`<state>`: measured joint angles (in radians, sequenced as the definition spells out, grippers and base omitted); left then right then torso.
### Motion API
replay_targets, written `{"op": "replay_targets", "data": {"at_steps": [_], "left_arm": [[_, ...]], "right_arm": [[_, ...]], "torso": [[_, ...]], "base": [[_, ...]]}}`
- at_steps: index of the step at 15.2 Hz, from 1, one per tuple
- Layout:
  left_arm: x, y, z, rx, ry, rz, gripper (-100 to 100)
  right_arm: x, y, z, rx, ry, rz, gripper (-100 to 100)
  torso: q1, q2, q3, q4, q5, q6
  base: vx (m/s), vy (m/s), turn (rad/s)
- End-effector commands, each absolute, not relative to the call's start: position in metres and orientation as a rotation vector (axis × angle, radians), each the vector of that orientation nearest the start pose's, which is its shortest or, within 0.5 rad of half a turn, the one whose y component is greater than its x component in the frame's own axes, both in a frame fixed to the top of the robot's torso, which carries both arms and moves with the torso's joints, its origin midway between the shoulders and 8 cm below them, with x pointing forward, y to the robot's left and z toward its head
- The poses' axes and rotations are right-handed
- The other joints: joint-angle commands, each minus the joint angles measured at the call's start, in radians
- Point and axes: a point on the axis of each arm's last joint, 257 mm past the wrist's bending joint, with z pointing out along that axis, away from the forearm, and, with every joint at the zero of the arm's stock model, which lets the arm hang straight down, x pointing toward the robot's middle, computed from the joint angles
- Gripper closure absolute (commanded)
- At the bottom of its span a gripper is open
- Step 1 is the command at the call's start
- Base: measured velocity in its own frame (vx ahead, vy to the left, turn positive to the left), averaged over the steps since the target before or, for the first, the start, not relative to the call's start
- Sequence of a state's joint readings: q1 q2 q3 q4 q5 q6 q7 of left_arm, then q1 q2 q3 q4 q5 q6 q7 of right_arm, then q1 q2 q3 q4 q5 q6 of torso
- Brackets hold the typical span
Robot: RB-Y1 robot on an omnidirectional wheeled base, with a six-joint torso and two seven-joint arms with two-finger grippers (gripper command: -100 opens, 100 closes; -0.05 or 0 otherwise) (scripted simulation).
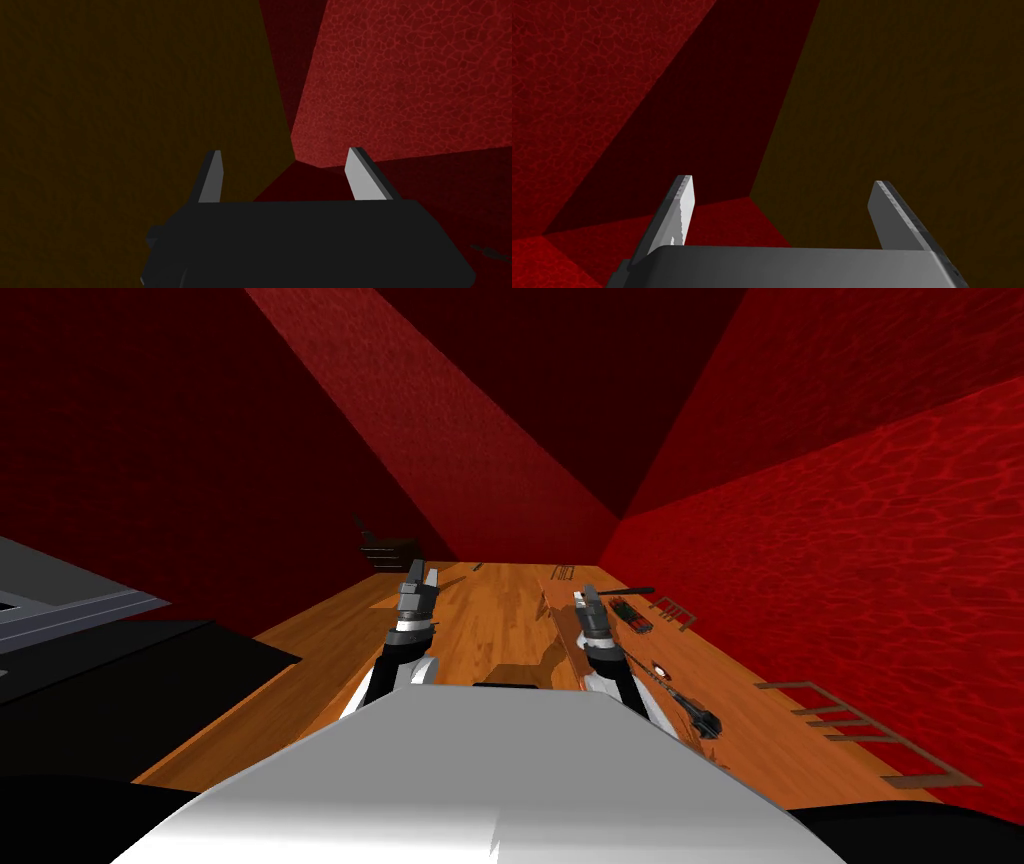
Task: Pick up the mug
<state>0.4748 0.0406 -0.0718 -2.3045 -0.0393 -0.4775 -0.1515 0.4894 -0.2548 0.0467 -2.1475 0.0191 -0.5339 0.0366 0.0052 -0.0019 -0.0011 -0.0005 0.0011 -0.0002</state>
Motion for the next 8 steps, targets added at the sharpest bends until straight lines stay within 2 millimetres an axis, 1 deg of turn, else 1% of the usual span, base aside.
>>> {"op": "replay_targets", "data": {"at_steps": [1, 2, 3, 4, 6, 7, 8], "left_arm": [[0.348, 0.243, 0.037, -0.533, 0.685, -1.224, 0], [0.348, 0.243, 0.037, -0.533, 0.685, -1.224, 0], [0.348, 0.243, 0.037, -0.532, 0.685, -1.224, 0], [0.348, 0.243, 0.037, -0.533, 0.685, -1.224, 0], [0.348, 0.243, 0.037, -0.533, 0.685, -1.224, 0], [0.348, 0.243, 0.037, -0.532, 0.685, -1.223, 0], [0.348, 0.243, 0.037, -0.533, 0.685, -1.224, 0]], "right_arm": [[0.365, -0.244, -0.04, 0.493, 0.95, 1.259, -100], [0.367, -0.242, -0.061, 0.462, 1.021, 1.217, -100], [0.367, -0.241, -0.062, 0.448, 1.035, 1.215, -100], [0.368, -0.239, -0.082, 0.416, 1.097, 1.174, -100], [0.368, -0.24, -0.086, 0.398, 1.124, 1.167, -100], [0.367, -0.239, -0.11, 0.359, 1.197, 1.12, -100], [0.367, -0.239, -0.112, 0.344, 1.214, 1.115, -100]], "torso": [[0.0, 0.0, 0.0, 0.0, 0.0, 0.0], [-0.001, 0.0, 0.0, 0.0, 0.0, 0.0], [-0.001, 0.0, 0.0, 0.0, 0.0, 0.0], [-0.001, 0.0, 0.0, 0.0, 0.0, 0.0], [-0.001, 0.0, 0.0, 0.0, 0.0, 0.0], [-0.002, 0.0, 0.0, 0.0, 0.0, 0.0], [-0.001, 0.0, 0.0, 0.0, 0.0, 0.0]], "base": [[0.02, 0.054, 0.014], [0.02, 0.062, 0.077], [0.022, 0.062, 0.082], [0.032, 0.064, 0.104], [0.028, 0.051, 0.06], [0.027, 0.056, 0.065], [0.033, 0.061, 0.072]]}}
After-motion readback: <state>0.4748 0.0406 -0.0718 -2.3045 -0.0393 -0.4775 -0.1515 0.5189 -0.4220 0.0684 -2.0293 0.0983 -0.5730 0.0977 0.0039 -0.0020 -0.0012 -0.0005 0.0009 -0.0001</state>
